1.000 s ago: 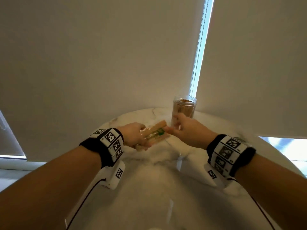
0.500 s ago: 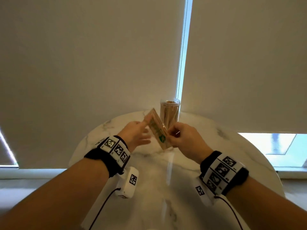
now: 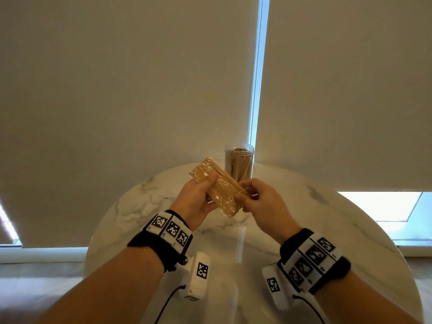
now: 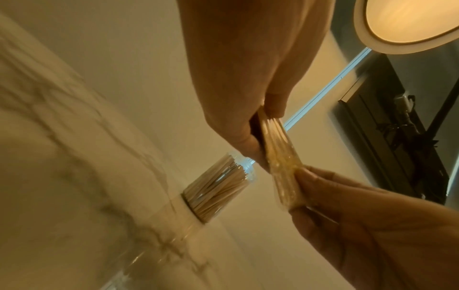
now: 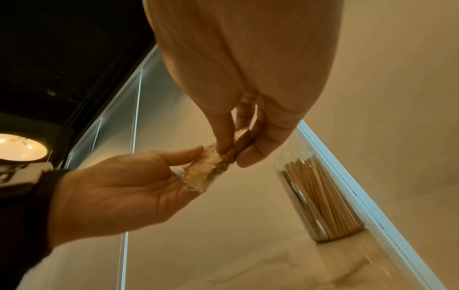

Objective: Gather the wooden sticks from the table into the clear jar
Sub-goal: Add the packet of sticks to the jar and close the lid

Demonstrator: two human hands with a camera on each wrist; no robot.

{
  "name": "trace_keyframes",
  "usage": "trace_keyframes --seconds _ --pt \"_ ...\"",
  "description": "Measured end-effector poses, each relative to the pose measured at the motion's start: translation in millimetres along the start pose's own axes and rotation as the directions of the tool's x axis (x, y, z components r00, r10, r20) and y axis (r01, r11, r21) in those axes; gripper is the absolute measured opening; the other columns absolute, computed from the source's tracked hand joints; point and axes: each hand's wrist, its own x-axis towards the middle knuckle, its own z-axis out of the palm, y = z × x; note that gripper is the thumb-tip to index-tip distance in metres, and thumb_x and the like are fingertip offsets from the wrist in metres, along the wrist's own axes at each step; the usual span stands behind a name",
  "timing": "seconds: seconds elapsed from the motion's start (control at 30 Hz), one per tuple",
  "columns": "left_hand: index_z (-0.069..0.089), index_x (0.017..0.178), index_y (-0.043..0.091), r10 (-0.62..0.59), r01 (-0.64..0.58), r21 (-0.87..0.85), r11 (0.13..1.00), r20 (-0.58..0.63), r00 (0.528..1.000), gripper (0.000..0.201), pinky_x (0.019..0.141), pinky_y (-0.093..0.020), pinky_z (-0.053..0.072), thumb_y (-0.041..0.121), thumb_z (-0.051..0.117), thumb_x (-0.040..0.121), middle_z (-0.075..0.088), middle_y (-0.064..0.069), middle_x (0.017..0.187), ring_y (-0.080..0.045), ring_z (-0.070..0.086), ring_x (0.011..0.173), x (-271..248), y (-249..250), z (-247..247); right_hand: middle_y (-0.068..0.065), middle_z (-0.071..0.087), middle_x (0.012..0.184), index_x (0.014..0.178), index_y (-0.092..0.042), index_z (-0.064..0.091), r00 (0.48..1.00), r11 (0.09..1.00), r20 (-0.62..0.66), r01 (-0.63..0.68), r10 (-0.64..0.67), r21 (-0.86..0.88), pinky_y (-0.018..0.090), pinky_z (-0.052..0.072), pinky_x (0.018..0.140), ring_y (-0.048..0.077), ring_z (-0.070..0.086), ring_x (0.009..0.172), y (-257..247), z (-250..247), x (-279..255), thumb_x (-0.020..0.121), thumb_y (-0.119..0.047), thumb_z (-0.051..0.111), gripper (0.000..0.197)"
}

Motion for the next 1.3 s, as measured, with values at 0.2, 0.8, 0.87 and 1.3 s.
trace_keyframes --seconds 0.2,0.8,0.87,1.3 --pt "0.066 0.117 0.006 0.054 -0.053 0.036 0.998 -0.034 0.998 0.036 0.073 -0.034 0.058 0.021 0.075 0.086 0.074 -0.014 0.107 -0.026 0.073 0.094 30.7 -8.6 5.0 -0.005 0.073 0.081 0.095 -0.024 0.075 0.999 0.997 -0.042 0.026 -0.023 0.078 0.027 0.060 0.068 0.015 0.070 0.074 11.4 -0.9 34.2 0.093 -0.029 0.068 0.010" --pt "0.066 0.115 0.005 -0.043 0.050 0.068 0.996 -0.104 0.994 0.031 0.069 -0.033 0.058 0.020 0.072 0.089 0.076 -0.012 0.096 -0.024 0.074 0.087 79.5 -29.5 5.6 -0.017 0.062 0.095 0.099 -0.032 0.063 0.984 0.958 0.087 0.169 -0.153 -0.233 0.016 0.043 0.070 0.001 0.055 0.086 27.4 -18.9 48.8 0.092 -0.033 0.066 0.008" --pt "0.064 0.119 0.005 -0.073 0.073 0.025 0.997 -0.032 0.997 0.035 0.075 -0.037 0.059 0.023 0.070 0.090 0.075 -0.015 0.103 -0.026 0.073 0.093 76.2 -30.1 6.5 -0.018 0.063 0.094 0.107 -0.035 0.062 0.985 0.958 0.108 0.157 -0.134 -0.239 0.016 0.042 0.069 -0.003 0.055 0.082 29.7 -23.4 47.7 0.093 -0.030 0.066 0.015" --pt "0.062 0.109 0.003 -0.104 0.052 -0.299 0.953 -0.160 0.982 0.015 0.082 -0.038 0.060 0.011 0.058 0.097 0.074 -0.018 0.106 -0.026 0.073 0.090 77.1 -34.9 -4.4 -0.011 0.070 0.105 0.065 -0.023 0.070 0.981 0.954 0.187 0.016 0.043 -0.300 0.030 0.047 0.078 0.007 0.064 0.092 28.7 -38.7 43.3 0.093 -0.041 0.060 0.035"
